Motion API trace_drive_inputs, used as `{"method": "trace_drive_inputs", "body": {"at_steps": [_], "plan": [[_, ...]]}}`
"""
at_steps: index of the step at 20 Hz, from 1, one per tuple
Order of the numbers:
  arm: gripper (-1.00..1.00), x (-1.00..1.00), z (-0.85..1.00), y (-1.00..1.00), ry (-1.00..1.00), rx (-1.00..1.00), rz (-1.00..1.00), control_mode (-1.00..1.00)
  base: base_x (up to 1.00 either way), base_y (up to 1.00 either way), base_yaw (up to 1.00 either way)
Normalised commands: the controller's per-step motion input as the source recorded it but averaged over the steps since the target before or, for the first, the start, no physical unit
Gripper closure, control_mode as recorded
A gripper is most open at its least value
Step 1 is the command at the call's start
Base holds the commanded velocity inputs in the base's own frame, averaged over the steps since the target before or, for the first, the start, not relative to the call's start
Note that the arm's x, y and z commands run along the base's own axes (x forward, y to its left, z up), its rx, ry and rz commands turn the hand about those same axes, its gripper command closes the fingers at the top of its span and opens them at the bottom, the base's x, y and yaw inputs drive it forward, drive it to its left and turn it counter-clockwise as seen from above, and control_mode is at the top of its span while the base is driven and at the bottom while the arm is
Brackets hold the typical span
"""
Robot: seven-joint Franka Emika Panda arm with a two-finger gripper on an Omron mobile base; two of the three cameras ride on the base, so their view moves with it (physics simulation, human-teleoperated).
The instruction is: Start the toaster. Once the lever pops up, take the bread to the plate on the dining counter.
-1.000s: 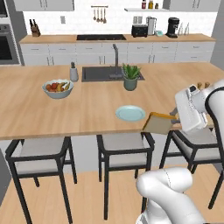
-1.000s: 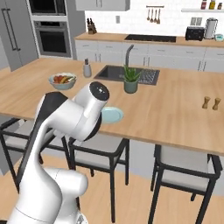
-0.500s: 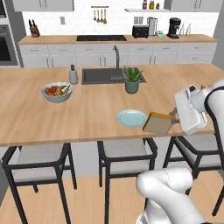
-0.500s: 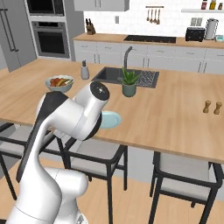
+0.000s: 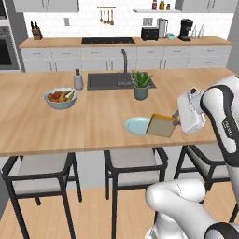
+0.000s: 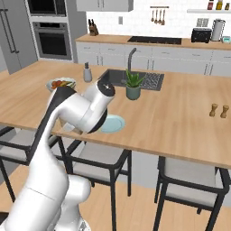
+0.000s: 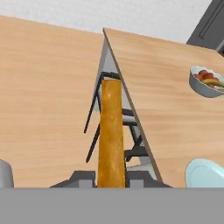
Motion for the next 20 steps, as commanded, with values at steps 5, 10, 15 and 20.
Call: {"method": "trace_drive_inputs", "body": {"at_steps": [5,10,15,20], "plan": [[1.0,0.87,-0.18,0.0,0.05,-0.23,-0.18,-1.0,0.0,0.0,0.0],[1.0,0.96,-0.32,0.0,0.0,-0.2,-0.22,-1.0,0.0,0.0,0.0],[1.0,0.78,-0.35,0.04,0.0,-0.09,-0.19,-1.0,0.0,0.0,0.0],[1.0,0.48,-0.46,0.09,0.0,-0.11,-0.16,-1.0,0.0,0.0,0.0]]}}
